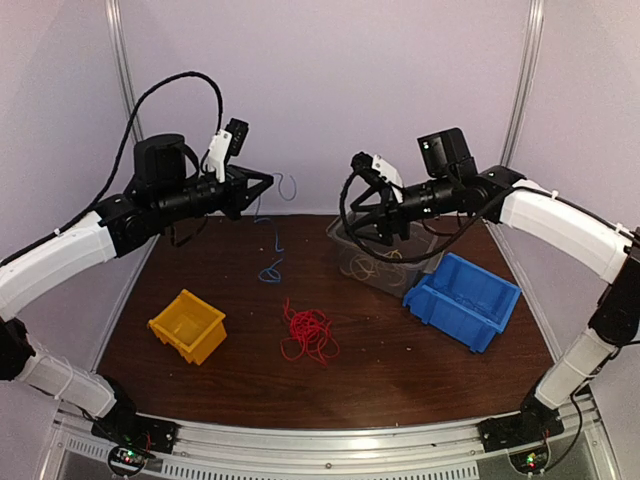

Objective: Untangle the cables

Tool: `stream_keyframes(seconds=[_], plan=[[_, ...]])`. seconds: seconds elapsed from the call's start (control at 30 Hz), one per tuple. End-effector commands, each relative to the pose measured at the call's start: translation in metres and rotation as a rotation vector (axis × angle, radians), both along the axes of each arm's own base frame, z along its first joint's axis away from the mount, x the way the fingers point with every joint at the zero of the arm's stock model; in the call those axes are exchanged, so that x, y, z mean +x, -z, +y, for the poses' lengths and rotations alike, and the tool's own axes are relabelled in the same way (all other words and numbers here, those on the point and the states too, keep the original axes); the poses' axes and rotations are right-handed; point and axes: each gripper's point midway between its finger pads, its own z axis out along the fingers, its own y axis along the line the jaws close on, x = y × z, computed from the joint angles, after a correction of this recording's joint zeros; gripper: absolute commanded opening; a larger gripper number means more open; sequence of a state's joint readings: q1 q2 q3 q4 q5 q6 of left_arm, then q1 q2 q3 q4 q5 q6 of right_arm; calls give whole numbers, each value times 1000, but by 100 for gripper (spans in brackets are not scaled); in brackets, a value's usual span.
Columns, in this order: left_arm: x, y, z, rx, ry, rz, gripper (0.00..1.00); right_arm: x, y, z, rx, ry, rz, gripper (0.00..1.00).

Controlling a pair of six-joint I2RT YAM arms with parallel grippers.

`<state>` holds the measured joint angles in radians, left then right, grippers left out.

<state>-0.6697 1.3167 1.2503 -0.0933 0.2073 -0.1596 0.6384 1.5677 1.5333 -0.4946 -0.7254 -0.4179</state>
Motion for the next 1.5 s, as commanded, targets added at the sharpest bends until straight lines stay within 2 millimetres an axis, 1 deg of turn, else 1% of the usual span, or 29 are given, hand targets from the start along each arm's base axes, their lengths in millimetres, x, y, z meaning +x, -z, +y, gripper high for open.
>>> stream_keyframes(seconds=[0.0,0.07,0.2,0.3,0.37,0.43,0.53,0.6,0.63,0.7,0.73,0.8,0.97,1.07,1.1,1.17,1.23,1.3,1.4,1.47], plan=[[-22,-72,-12,-215,124,-132,0,-4,-3,27,40,-51,16,69],[-27,-83,-15,-245,157,-139,0,1,-5,34,58,-52,17,70],[-35,-102,-20,-292,214,-153,0,12,-1,47,78,-53,33,70],[-49,-112,-25,-334,301,-165,0,13,0,57,112,-80,61,71],[-54,-115,-28,-361,339,-152,0,9,2,65,133,-117,98,71],[-58,-117,-30,-383,368,-132,0,2,4,74,156,-169,140,70],[-59,-115,-30,-398,375,-129,0,-12,0,85,207,-274,216,67],[-57,-114,-28,-398,358,-129,0,-23,-2,89,225,-344,270,63],[-56,-111,-28,-396,349,-126,0,-28,-2,91,231,-371,288,59],[-56,-109,-27,-393,345,-123,0,-33,-6,91,250,-393,296,52],[-56,-108,-27,-392,345,-123,0,-34,-9,90,260,-395,301,50],[-57,-107,-27,-394,347,-121,0,-33,-9,91,271,-383,311,46],[-58,-111,-26,-417,355,-126,0,-23,-9,96,290,-328,350,45],[-59,-115,-26,-424,356,-130,0,-16,-5,99,288,-297,357,39],[-59,-115,-26,-425,356,-130,0,-13,-4,99,285,-282,354,37],[-58,-116,-26,-427,351,-130,0,-10,-1,98,270,-269,337,36],[-57,-116,-25,-434,344,-125,0,-8,2,94,229,-233,290,35],[-56,-114,-27,-433,346,-118,0,-6,-1,85,199,-187,224,34],[-48,-110,-26,-432,311,-105,0,-14,-1,68,137,-161,142,37],[-42,-107,-25,-431,281,-94,0,-18,3,55,97,-128,100,38]])
